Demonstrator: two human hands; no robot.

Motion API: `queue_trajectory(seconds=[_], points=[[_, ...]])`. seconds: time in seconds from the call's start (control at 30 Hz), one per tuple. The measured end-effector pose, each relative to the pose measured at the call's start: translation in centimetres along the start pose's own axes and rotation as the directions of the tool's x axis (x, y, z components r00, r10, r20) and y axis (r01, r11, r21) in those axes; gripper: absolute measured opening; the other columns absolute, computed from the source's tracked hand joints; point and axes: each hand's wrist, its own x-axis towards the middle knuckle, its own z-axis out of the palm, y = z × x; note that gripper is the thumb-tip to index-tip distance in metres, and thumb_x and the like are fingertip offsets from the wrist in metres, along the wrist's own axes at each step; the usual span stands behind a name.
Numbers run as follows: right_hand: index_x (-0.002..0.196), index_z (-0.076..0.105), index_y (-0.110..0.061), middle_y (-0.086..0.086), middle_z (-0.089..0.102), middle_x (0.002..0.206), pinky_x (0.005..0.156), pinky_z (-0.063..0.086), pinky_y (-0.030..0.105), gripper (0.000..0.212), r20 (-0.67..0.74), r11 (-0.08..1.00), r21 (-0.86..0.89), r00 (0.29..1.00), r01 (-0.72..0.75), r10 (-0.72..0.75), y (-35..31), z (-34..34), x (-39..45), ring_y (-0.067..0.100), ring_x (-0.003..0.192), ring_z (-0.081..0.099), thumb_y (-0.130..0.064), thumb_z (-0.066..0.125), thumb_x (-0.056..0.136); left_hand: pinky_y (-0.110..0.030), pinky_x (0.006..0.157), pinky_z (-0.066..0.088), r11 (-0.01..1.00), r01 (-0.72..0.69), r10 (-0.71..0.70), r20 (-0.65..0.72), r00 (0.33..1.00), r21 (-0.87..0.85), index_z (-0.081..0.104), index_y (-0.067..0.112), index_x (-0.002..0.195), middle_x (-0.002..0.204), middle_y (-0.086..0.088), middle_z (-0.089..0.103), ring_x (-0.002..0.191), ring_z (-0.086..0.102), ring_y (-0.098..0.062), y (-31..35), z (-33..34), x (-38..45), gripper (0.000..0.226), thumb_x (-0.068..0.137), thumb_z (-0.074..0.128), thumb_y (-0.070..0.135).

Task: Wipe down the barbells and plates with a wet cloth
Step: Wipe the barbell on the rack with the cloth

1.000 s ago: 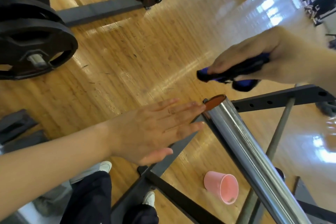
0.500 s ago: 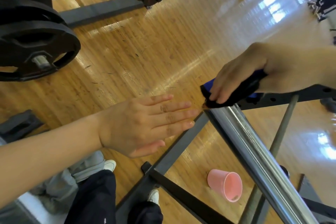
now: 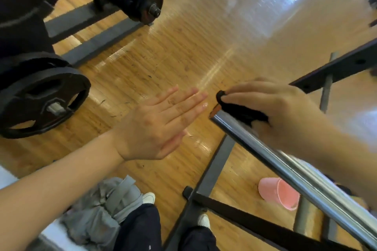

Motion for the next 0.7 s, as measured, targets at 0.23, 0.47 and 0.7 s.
queue_trajectory(seconds=[0.23, 0.47, 0.7], points=[[0.128, 0.058, -0.01, 0.008, 0.052, 0.137, 0.104, 0.034, 0.045, 0.054, -0.256, 0.925, 0.053, 0.89, -0.376, 0.376, -5.2, 4.0, -4.1, 0.029, 0.132, 0.04, -0.044, 0.046, 0.088, -0.045, 0.114, 0.026, 0.999, 0.016, -0.02, 0.065, 0.998, 0.049, 0.03, -0.002, 0.141, 0.148, -0.017, 0.032, 0.14, 0.028, -0.028, 0.8, -0.2, 3.9, 0.055, 0.091, 0.046, 0.017], [0.125, 0.058, -0.004, 0.009, 0.064, 0.12, 0.098, 0.039, 0.031, 0.051, -0.419, 0.834, 0.222, 0.723, -0.505, 0.549, -5.2, 4.7, -5.3, 0.022, 0.112, 0.057, -0.012, 0.07, 0.076, -0.04, 0.115, 0.02, 0.992, 0.036, -0.072, 0.309, 0.948, 0.122, 0.026, -0.001, 0.144, 0.151, -0.016, 0.028, 0.142, 0.023, -0.025, 0.8, -0.4, 4.6, 0.067, 0.09, 0.044, 0.034], [0.104, 0.069, -0.002, 0.008, 0.07, 0.102, 0.085, 0.047, 0.032, 0.036, -0.586, 0.892, 0.156, 0.687, -0.424, 0.429, -6.1, 3.8, -4.1, 0.023, 0.095, 0.062, 0.0, 0.07, 0.068, -0.039, 0.114, 0.023, 0.977, 0.042, -0.11, 0.323, 0.94, 0.21, 0.026, 0.0, 0.143, 0.149, -0.017, 0.033, 0.139, 0.03, -0.027, 1.2, 0.8, 7.0, 0.082, 0.08, 0.063, 0.036]])
